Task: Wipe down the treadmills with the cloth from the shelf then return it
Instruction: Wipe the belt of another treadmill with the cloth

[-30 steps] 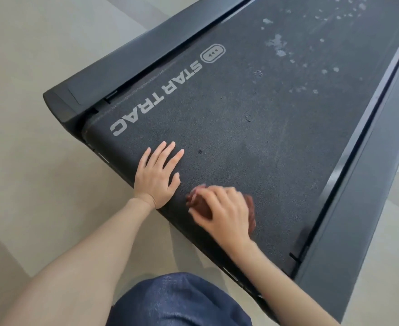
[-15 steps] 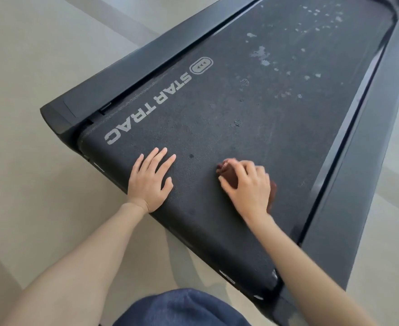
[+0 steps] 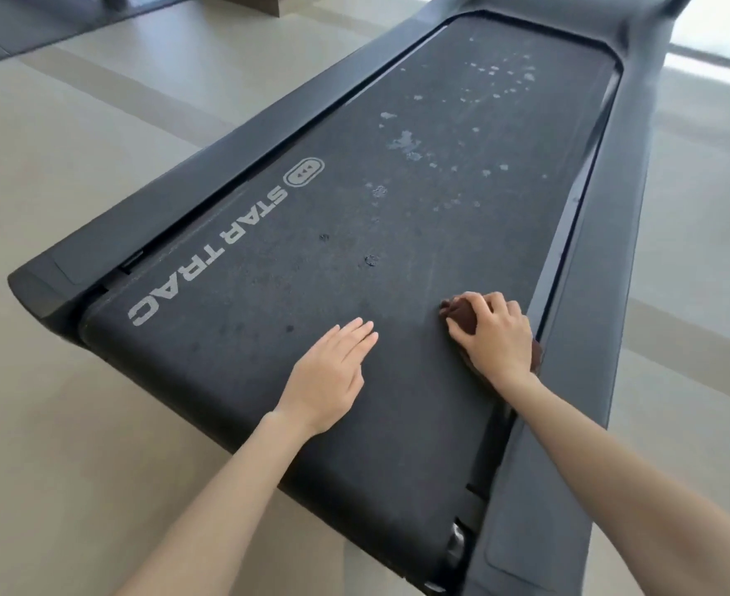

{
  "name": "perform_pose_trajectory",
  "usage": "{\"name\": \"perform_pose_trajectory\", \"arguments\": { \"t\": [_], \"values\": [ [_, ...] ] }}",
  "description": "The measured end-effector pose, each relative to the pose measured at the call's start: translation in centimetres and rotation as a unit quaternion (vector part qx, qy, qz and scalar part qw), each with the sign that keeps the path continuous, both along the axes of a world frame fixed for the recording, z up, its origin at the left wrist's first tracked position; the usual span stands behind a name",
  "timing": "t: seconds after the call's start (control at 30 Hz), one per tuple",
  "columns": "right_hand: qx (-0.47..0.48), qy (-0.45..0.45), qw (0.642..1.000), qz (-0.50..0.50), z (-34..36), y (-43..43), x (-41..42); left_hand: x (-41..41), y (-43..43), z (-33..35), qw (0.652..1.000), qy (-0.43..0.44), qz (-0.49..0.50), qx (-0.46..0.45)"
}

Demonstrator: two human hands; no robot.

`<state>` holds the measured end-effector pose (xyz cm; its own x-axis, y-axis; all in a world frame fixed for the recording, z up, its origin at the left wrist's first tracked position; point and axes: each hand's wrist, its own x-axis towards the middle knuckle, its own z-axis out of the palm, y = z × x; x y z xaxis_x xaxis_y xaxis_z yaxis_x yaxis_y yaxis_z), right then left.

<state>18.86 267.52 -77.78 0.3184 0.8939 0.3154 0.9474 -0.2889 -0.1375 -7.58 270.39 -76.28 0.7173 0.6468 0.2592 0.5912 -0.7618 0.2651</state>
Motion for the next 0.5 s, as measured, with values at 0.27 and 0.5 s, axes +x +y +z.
{"name": "perform_pose_trajectory", "arguments": {
  "t": [0.27,0.5],
  "values": [
    [0.028,-0.004,0.991,0.13,-0.8,-7.7,-5.2,2.6,-1.7,-2.1,0.994,0.083,0.01,-0.065],
    [0.015,0.013,0.992,0.122,0.2,0.9,2.5,2.8,-1.8,-2.6,0.996,0.066,0.017,-0.064]
  ]
}}
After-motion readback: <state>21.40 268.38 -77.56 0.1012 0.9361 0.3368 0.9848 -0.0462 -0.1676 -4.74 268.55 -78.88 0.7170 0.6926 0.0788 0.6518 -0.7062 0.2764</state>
